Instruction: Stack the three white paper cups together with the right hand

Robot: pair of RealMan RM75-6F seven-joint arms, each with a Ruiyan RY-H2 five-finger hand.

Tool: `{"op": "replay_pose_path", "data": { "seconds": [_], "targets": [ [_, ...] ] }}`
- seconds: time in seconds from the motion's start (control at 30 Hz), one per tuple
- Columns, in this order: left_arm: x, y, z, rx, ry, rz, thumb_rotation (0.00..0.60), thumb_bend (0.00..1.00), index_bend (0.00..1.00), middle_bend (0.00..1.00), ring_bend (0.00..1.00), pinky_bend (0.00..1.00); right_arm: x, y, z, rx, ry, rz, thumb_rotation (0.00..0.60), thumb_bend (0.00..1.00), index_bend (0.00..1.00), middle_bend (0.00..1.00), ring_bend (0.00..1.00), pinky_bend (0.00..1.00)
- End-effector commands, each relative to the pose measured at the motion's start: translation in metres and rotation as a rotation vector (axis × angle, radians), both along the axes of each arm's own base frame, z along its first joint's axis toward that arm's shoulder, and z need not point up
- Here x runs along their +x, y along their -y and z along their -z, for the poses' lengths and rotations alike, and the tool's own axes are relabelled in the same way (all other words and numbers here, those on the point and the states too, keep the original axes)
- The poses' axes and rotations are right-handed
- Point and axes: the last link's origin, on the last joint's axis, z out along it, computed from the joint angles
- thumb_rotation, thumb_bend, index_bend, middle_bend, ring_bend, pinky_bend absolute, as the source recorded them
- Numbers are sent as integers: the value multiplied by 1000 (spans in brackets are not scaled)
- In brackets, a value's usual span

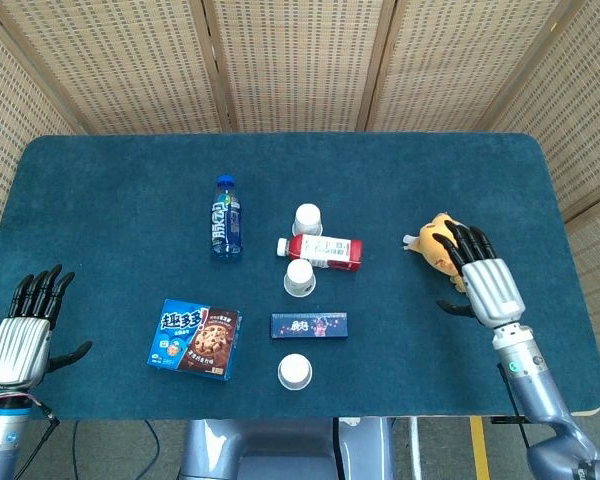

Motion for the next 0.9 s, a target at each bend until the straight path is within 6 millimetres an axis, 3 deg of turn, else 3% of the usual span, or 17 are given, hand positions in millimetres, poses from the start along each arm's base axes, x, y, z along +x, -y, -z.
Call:
{"op": "replay_pose_path", "data": {
  "seconds": [0.03,0.13,0.43,0.9],
  "targets": [
    [-1,-1,1,-4,2,-5,600,118,13,0,0,0,25,31,9,27,9,-15,600,214,181,0,0,0],
    [-3,-4,1,-2,-2,-14,600,118,14,0,0,0,50,61,18,37,0,-34,600,214,225,0,0,0],
    [-9,-11,-3,18,0,-41,600,119,14,0,0,0,86,125,51,94,1,27,600,221,256,5,0,0],
    [-13,-20,7,-16,-10,-61,600,119,14,0,0,0,111,172,98,143,-36,66,600,308,269,15,0,0]
  ]
}}
